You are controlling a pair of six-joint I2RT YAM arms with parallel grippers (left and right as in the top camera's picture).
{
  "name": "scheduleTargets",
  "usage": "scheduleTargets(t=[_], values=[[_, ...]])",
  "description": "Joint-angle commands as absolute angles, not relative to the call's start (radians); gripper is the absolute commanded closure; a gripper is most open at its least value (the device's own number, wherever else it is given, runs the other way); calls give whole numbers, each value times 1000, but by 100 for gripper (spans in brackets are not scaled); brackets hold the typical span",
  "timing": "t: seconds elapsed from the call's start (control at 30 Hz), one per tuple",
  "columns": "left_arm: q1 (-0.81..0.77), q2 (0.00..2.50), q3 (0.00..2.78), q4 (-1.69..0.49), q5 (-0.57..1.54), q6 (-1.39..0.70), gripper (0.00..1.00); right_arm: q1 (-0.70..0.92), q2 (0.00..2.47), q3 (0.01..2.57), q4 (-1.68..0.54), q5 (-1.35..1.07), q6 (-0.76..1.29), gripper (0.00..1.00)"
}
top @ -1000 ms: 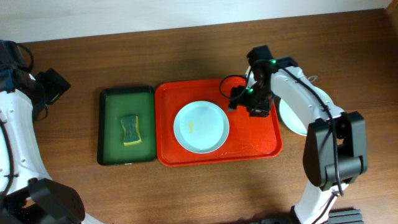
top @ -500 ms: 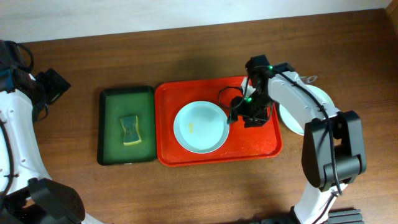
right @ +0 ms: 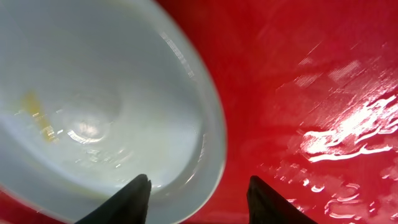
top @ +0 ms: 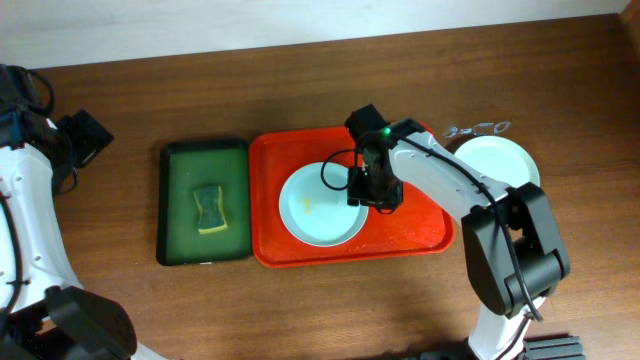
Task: Clean dirty plates on tray and stack at the side
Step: 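Hold the plate rim with right gripper while left arm moves to sponge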
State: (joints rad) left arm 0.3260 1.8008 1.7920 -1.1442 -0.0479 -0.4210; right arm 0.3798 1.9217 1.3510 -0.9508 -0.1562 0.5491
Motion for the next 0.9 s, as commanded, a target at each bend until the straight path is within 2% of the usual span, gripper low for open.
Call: scheduleTargets(t=[0.0, 0.03, 0.13, 0.37, 0.43, 0.47, 0.5, 0.6, 0.7, 0.73, 0.77, 0.8, 0.87], values=[[330, 1778, 1812, -1143, -41, -433, 1, 379, 1920, 1284, -903, -115, 566, 59], [330, 1778, 1812, -1143, -41, -433, 1, 379, 1920, 1269, -879, -115, 566, 63], [330, 1778, 1812, -1143, -41, -433, 1, 372, 1919, 1272, -829, -116, 566, 96], [330, 1778, 1812, -1139, -39, -434, 1, 237, 1919, 1273, -813, -168, 526, 96], [330, 1780, 1812, -1206, 139, -432, 1, 194, 1919, 1274, -808, -244, 448, 96], [329, 1780, 1812, -1248, 184, -427, 1, 188, 1919, 1274, -812, -244, 448, 95], [324, 1780, 1810, -1290, 216, -391, 1, 183, 1919, 1274, -818, -245, 449, 90], [259, 1780, 1797, -1382, 220, -246, 1, 183, 1919, 1274, -822, -245, 449, 57], [142, 1780, 1758, -1408, 134, -226, 1, 184, 1919, 1274, -831, -244, 448, 53], [115, 1780, 1750, -1407, 110, -226, 1, 184, 1919, 1273, -840, -244, 448, 46], [74, 1780, 1742, -1406, 82, -226, 1, 184, 1919, 1273, -853, -243, 448, 44], [49, 1780, 1742, -1398, 57, -226, 1, 184, 1919, 1272, -860, -243, 449, 45], [27, 1780, 1742, -1377, 48, -226, 1, 184, 1919, 1272, -875, -243, 449, 57]])
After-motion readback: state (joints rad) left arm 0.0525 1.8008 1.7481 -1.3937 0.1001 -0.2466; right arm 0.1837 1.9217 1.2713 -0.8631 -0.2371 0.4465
